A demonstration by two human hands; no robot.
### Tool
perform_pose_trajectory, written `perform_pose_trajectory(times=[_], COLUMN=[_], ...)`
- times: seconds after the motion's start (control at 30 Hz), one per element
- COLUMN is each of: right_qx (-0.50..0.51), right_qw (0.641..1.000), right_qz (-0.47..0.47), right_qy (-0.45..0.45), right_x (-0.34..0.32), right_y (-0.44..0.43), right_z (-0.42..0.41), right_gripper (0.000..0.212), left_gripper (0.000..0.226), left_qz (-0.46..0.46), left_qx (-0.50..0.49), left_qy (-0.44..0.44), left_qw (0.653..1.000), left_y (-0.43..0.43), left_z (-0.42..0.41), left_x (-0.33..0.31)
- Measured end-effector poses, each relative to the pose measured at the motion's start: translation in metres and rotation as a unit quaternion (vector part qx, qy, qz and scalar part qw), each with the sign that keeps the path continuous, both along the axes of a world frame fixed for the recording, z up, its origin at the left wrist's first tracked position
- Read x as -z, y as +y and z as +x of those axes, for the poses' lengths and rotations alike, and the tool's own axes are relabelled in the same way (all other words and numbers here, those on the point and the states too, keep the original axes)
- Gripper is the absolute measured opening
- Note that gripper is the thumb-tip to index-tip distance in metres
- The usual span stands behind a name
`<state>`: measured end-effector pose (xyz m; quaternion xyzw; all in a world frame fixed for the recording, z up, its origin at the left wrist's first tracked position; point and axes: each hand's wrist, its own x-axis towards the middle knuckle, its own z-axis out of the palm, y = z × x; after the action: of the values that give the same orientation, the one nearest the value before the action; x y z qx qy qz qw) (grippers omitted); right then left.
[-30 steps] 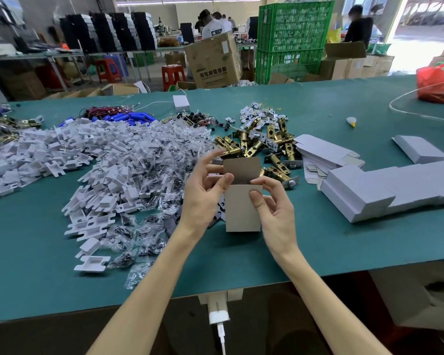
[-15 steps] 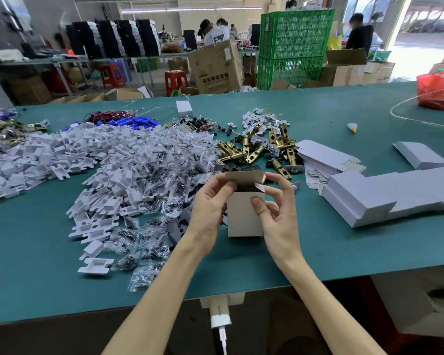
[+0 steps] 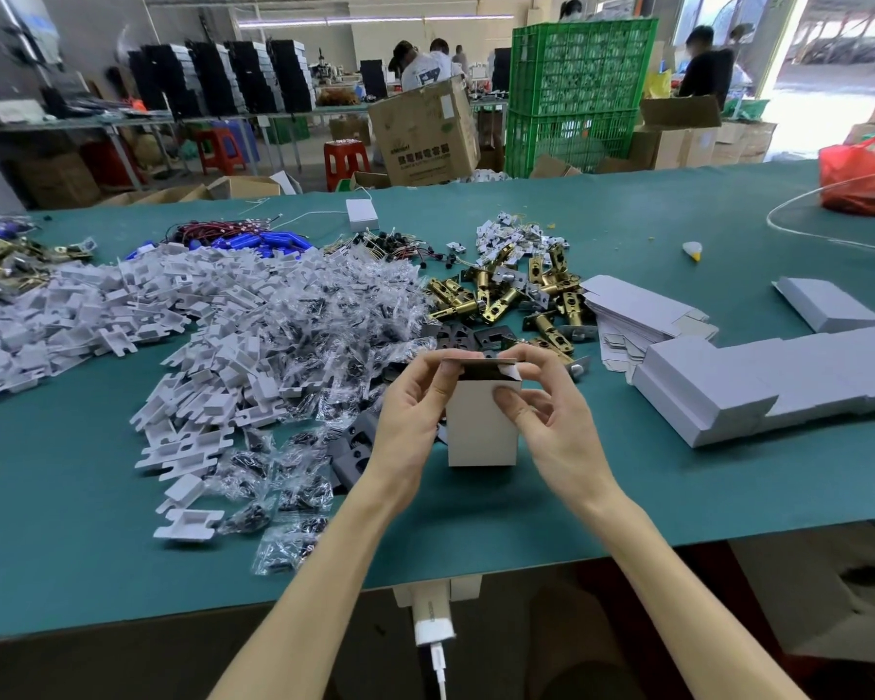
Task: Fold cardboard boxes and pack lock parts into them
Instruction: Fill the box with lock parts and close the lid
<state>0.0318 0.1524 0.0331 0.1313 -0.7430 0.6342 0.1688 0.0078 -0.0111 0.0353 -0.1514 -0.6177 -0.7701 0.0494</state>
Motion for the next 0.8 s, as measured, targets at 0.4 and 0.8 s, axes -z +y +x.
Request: perform_pose_trajectory(times=[0.4,0.8], right_qx=[-0.002,0.075], right_qw=[1.0,0.997], right_qz=[0.005,-0.02], right_qy=[-0.007,0.014], right_x=[-0.003,-0.014], right_y=[-0.003,-0.014], right_z=[0.005,0.002], right_gripper=[0.027,0.01], left_gripper=[0.024,0.014], left_qz=[-0.037,-0.047], left_qx=[-0.055,-0.055], left_qy=[0.003,0.042], left_qw=[0.998,0.996], left_y=[0.008,0.008], left_z=[0.009,0.01], left_x=[-0.003,-0.004])
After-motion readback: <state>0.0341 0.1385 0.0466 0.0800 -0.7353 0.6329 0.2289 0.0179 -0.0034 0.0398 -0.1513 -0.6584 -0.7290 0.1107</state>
